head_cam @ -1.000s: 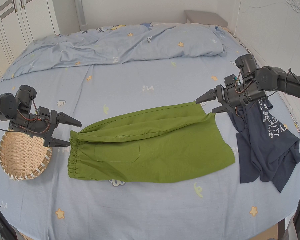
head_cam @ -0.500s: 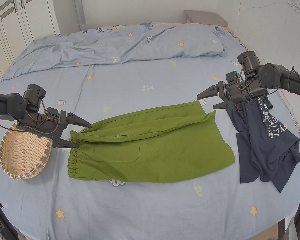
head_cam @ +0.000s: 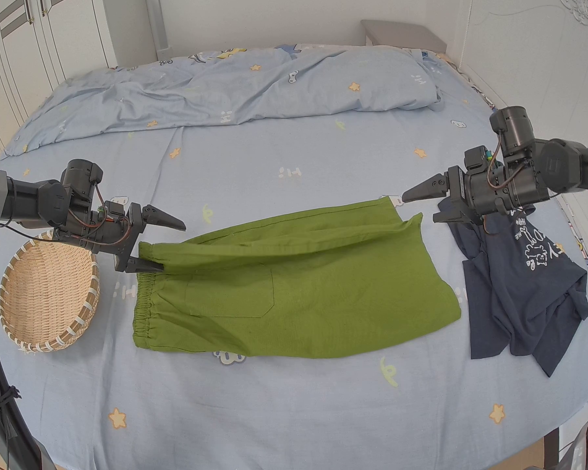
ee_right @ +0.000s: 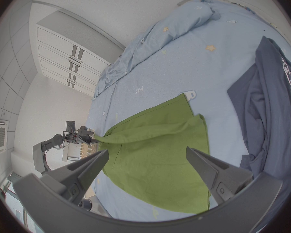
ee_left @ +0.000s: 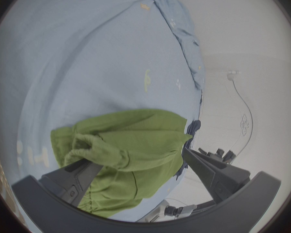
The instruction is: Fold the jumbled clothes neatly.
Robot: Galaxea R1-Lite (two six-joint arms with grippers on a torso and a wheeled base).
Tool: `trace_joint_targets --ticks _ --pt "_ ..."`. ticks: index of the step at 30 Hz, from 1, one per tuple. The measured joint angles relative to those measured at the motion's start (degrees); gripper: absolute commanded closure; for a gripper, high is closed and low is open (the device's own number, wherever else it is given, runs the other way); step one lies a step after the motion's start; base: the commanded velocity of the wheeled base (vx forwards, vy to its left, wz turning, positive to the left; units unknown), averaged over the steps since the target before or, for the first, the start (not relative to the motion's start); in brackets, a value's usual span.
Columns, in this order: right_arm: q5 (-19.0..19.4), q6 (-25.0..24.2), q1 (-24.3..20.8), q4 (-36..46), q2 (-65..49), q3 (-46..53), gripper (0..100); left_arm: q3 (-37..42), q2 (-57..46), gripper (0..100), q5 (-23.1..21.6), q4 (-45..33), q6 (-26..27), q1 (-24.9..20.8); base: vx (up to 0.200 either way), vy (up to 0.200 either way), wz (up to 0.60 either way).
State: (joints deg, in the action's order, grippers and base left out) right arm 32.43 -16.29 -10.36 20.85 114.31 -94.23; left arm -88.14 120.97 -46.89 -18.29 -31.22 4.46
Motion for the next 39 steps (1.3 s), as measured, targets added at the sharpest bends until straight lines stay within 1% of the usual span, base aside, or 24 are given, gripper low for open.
trace_joint_targets --ticks 1,2,5,8,11,14,20,24,28,33,37,39 --pt "0.04 -0.29 0.2 -3.28 -1.28 3.5 0 -1.17 0.69 0 0.38 0.44 -0.83 0.27 0.0 0.0 0.0" --pt "0.06 -0.44 0.34 -4.89 -1.85 5.05 0 -1.99 1.16 0 0.72 0.72 -1.35 0.41 0.0 0.0 0.0" --pt "0.13 -1.67 0.94 -14.14 -4.74 12.51 0 -5.49 2.95 0 3.18 1.76 -3.32 1.13 0.0 0.0 0.0" --pt "0.17 -2.65 1.39 -18.66 -7.03 17.08 0 -8.55 4.61 0 5.78 2.55 -4.69 1.79 0.0 0.0 0.0" --pt "0.22 -3.22 1.79 -19.57 -8.8 19.4 0 -10.29 6.07 0 7.12 2.88 -5.38 2.34 0.0 0.0 0.0" --pt "0.24 -3.3 1.96 -19.61 -10.01 20.35 0 -10.56 6.73 0 7.18 2.8 -5.53 2.73 0.0 0.0 0.0" --pt "0.24 -3.3 2.49 -19.74 -10.98 20.75 0 -8.45 5.22 0 6.73 2.58 -5.29 2.54 0.0 0.0 0.0" --pt "0.26 -3.3 2.68 -19.81 -11.14 20.75 0 -4.23 1.37 0 6.49 2.85 -5.12 2.43 0.0 0.0 0.0" --pt "0.26 -3.3 2.68 -19.85 -11.14 20.72 0 2.08 -3.44 0 6.35 3.21 -4.44 2.21 0.0 0.0 0.0" --pt "0.26 -3.3 2.68 -19.83 -11.25 20.72 0 14.43 -9.23 0 6.55 5.27 -0.22 2.12 0.0 0.0 0.0" --pt "0.26 -3.28 2.62 -19.83 -11.4 21.0 0 25.03 -12.89 0 6.84 9.78 2.49 2.23 0.0 0.0 0.0" --pt "0.24 -3.25 2.51 -19.83 -11.53 21.22 0 30.56 -14.58 0 7.01 13.6 3.44 2.32 0.0 0.0 0.0"
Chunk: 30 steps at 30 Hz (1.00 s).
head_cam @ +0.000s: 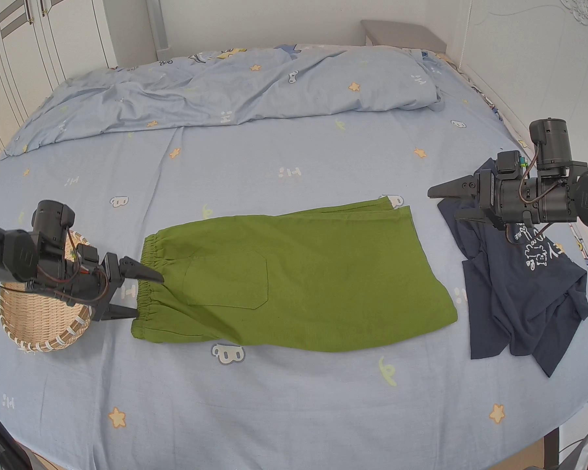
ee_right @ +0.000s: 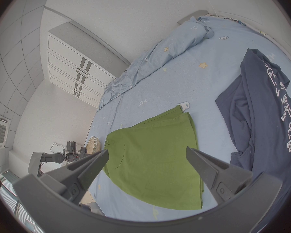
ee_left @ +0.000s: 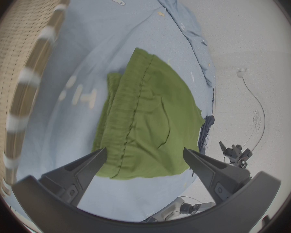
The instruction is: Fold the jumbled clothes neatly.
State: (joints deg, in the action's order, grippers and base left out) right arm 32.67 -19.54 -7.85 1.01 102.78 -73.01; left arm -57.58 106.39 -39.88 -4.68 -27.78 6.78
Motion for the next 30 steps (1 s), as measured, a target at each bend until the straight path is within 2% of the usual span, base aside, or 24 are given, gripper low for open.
trace_joint_targets --ticks 4,9,18,30 --pt "0.01 0.02 -0.17 0.0 -0.71 0.79 0 9.12 -2.91 0 0.33 8.7 0.96 0.27 0.0 0.0 0.0" --pt "0.09 0.02 -0.39 -0.01 -2.32 2.01 0 14.88 -6.0 0 0.5 12.12 0.96 0.88 0.0 0.0 0.0" --pt "1.4 0.13 -0.63 -0.06 -3.36 2.78 0 15.57 -7.8 0 0.5 12.56 0.96 1.23 0.0 0.0 0.0" --pt "1.46 0.3 -1.13 -0.15 -3.46 3.13 0 14.75 -4.1 0 0.55 20.64 1.12 3.08 0.0 0.0 0.0"
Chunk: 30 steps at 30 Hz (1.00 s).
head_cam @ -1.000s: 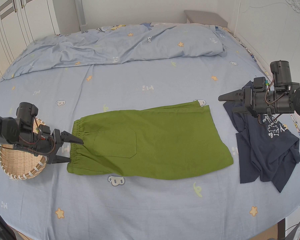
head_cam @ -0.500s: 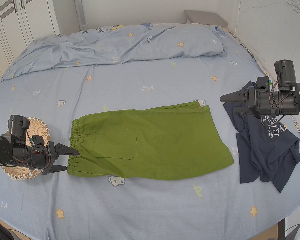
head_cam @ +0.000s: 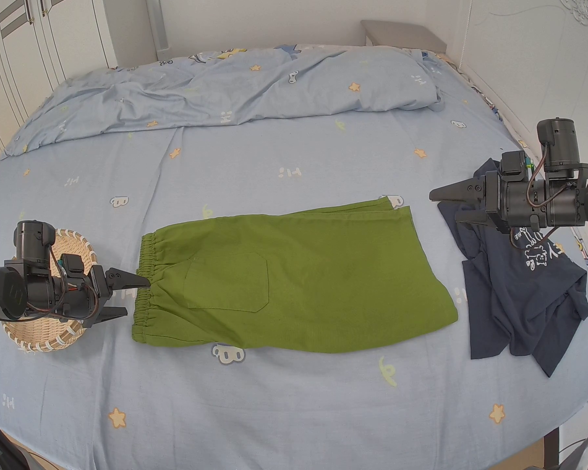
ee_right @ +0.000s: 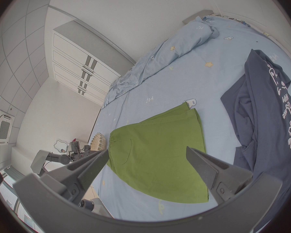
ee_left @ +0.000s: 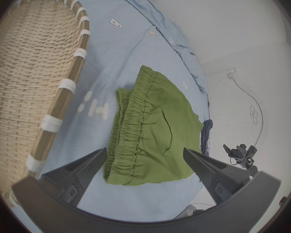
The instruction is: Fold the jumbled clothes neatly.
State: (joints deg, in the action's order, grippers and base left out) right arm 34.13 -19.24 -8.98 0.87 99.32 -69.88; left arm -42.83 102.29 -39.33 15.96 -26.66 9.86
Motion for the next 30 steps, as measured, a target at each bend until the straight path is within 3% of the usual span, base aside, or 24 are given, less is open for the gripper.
trace_joint_targets --ticks 15,30 --pt "0.02 0.24 -0.05 -0.07 0.4 -0.07 0 1.76 3.35 0 -0.02 0.57 -0.35 -3.78 0.0 0.0 0.0" --pt "-0.04 0.27 -0.38 -0.09 0.57 -0.07 0 8.13 -0.28 0 -0.2 0.65 0.11 -7.22 0.0 0.0 0.0"
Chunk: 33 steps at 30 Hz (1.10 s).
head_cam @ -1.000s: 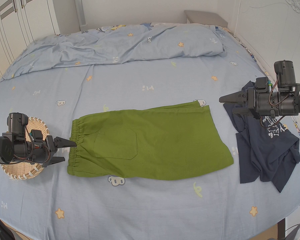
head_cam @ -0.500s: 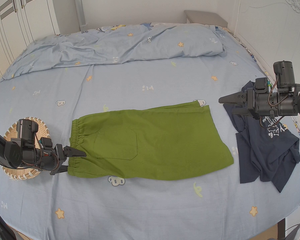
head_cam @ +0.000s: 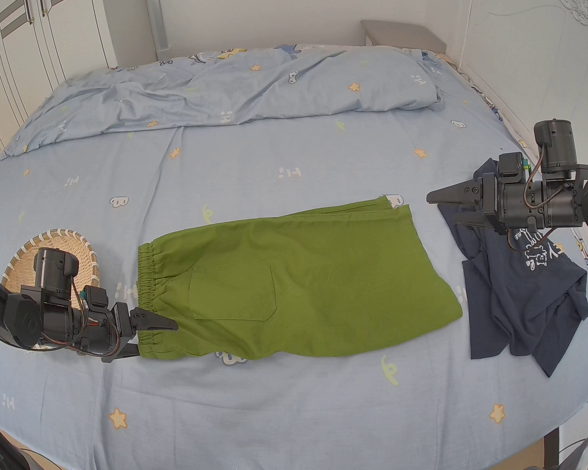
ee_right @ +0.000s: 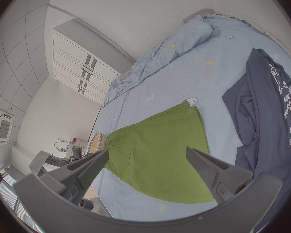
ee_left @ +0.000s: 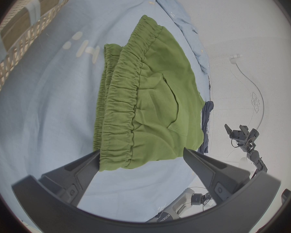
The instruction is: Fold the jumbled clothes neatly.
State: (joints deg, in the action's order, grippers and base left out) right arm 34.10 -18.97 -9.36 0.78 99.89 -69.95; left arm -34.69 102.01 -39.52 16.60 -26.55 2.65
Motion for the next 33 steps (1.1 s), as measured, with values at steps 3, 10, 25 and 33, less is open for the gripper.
trace_joint_targets --ticks 3,10,25,33 --pt "-0.02 0.06 -0.09 0.01 0.0 0.11 0 0.6 -1.44 0 -0.02 -0.27 0.01 0.18 0.0 0.0 0.0" --pt "0.0 0.09 -0.33 0.0 0.0 0.22 0 1.43 -4.05 0 0.02 -0.44 0.9 1.84 0.0 0.0 0.0" --pt "-0.05 0.09 -0.56 0.01 0.0 0.46 0 0.22 0.63 0 0.11 4.57 6.85 5.64 0.0 0.0 0.0" --pt "-0.09 0.06 -0.85 0.01 0.0 0.55 0 -0.56 7.74 0 1.34 15.58 4.63 3.41 0.0 0.0 0.0"
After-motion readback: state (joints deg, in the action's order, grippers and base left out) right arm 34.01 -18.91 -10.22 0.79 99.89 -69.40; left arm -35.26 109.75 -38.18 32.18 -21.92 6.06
